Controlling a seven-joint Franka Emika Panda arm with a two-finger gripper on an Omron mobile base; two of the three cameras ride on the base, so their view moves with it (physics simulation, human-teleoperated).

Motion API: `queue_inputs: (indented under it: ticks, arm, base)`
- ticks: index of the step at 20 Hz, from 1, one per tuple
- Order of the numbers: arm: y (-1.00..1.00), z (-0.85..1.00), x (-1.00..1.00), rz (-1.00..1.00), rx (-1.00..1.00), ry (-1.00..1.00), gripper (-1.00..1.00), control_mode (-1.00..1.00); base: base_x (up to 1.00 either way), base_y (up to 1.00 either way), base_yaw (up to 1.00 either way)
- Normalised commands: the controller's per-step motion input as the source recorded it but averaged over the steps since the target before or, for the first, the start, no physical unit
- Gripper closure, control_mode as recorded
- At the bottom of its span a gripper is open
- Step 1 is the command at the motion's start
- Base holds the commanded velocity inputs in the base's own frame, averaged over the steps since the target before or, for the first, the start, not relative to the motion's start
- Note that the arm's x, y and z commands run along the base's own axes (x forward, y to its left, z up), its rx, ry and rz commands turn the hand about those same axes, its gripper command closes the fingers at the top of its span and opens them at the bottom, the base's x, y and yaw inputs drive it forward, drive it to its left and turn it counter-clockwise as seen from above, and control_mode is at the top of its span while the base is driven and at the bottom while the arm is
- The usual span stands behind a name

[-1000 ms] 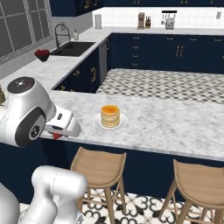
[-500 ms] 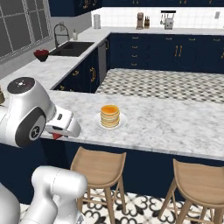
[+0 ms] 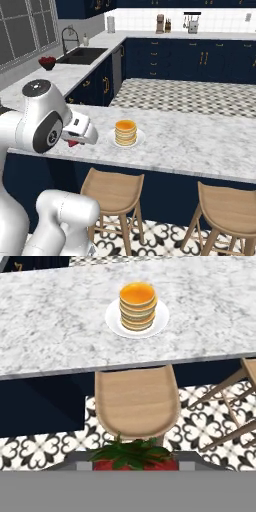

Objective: Take the strawberry from the fridge and place it on top of the pancake, located on the dining counter.

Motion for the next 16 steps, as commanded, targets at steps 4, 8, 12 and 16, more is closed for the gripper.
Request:
queue_inputs:
  ticks: [4, 8, 12, 16]
  arm:
    - [-0.02, 0.20, 1.00, 0.00, 0.00, 0.09, 1.00, -1.00]
    - [-0.02, -0.01, 1.00, -0.01, -0.04, 0.17, 1.00, -1.00]
    - [-0.26, -0.06, 1.00, 0.00, 0.00, 0.27, 1.00, -1.00]
    - [-0.36, -0.62, 1.00, 0.00, 0.01, 0.11, 1.00, -1.00]
  base:
    - [0.00, 0.00, 0.00]
    - [0.00, 0.00, 0.00]
    - [0.00, 0.00, 0.00]
    - [0.00, 0.00, 0.00]
